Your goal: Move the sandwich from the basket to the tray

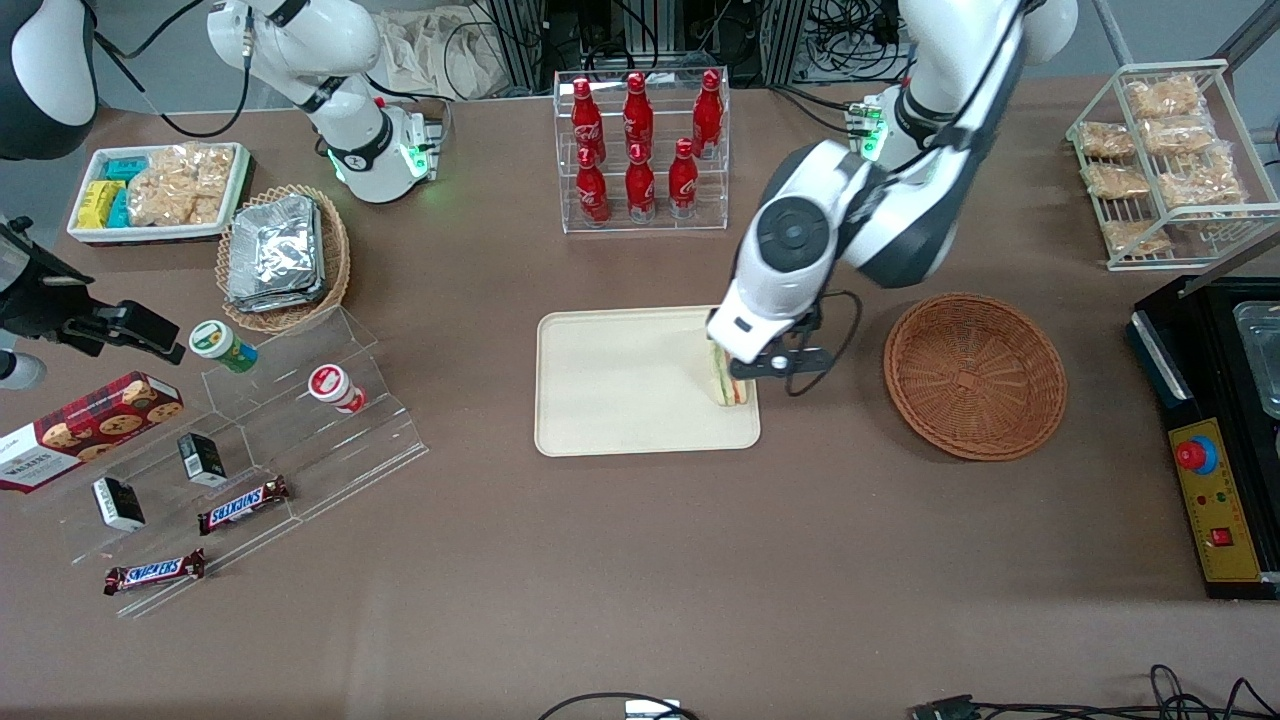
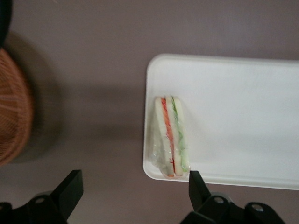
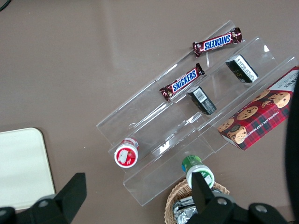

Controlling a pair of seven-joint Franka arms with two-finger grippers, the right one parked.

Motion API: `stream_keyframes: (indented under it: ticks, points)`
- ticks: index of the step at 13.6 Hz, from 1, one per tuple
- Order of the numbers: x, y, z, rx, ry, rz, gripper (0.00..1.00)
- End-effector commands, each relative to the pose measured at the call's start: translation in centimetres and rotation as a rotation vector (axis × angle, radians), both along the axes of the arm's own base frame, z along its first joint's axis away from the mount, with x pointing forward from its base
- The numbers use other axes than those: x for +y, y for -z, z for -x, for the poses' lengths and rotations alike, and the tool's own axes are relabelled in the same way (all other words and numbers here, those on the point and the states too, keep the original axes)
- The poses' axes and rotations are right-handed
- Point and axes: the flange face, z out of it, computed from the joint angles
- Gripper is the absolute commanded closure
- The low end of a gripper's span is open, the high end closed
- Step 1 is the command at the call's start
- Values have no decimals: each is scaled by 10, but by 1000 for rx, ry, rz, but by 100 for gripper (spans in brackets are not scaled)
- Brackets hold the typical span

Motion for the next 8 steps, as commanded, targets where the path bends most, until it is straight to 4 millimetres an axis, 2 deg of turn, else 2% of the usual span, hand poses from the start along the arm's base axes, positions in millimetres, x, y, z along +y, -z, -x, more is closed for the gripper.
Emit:
stream_keyframes:
  ticks: [1, 4, 6, 8]
  points:
    - [45, -47, -21, -51, -61, -2, 0]
    - [95, -83, -33, -118, -127, -18, 0]
    - [155, -106, -43, -138, -211, -18, 0]
    - [207, -121, -47, -127, -171, -15, 0]
